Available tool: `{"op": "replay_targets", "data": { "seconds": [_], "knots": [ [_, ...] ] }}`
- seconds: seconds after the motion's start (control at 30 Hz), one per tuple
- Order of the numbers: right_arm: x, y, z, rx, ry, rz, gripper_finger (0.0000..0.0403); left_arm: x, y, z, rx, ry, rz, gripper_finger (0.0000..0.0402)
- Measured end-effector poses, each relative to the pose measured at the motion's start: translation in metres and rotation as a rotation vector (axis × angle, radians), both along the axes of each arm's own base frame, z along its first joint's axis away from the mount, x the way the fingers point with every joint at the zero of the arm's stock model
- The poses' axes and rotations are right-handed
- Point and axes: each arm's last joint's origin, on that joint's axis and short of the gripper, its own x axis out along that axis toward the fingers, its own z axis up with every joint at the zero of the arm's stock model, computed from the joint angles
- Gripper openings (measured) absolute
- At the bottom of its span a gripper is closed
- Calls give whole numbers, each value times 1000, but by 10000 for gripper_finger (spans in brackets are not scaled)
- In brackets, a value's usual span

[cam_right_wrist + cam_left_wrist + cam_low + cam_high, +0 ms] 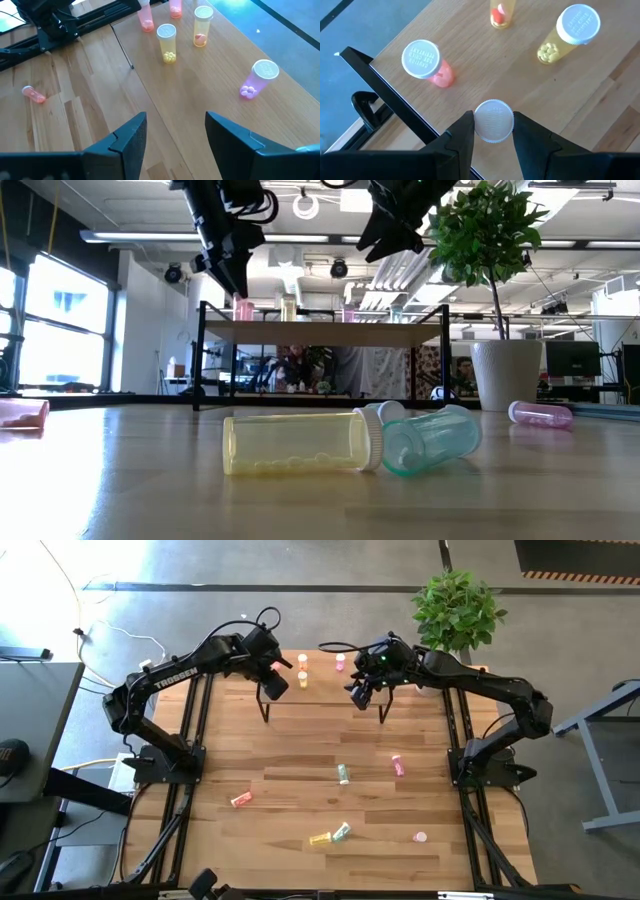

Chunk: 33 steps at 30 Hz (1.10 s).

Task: Pick and place medicine bottles onto shelf by color
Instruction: Put the right pink pill bottle on the shelf aligned with the other pink pill bottle, then put the bottom violet pill bottle on the shelf aligned with the other violet pill bottle

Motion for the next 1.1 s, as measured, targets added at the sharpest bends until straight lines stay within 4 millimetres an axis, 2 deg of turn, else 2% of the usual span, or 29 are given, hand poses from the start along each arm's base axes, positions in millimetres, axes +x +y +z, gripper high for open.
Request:
{"op": "replay_targets", "data": {
  "seconds": [0.2,0.6,0.8,1.1],
  "knots": [
    [0,0,0,0,0,0,193,0,0,0,1,-1,-1,118],
    [0,0,0,1,0,0,193,0,0,0,0,-1,0,191],
    [-3,1,0,22,11,-10,193,-2,-1,3,10,-4,-11,195],
    [-18,9,12,78,-12,-36,193,-14,-12,21,59,-51,-22,195]
  ]
}}
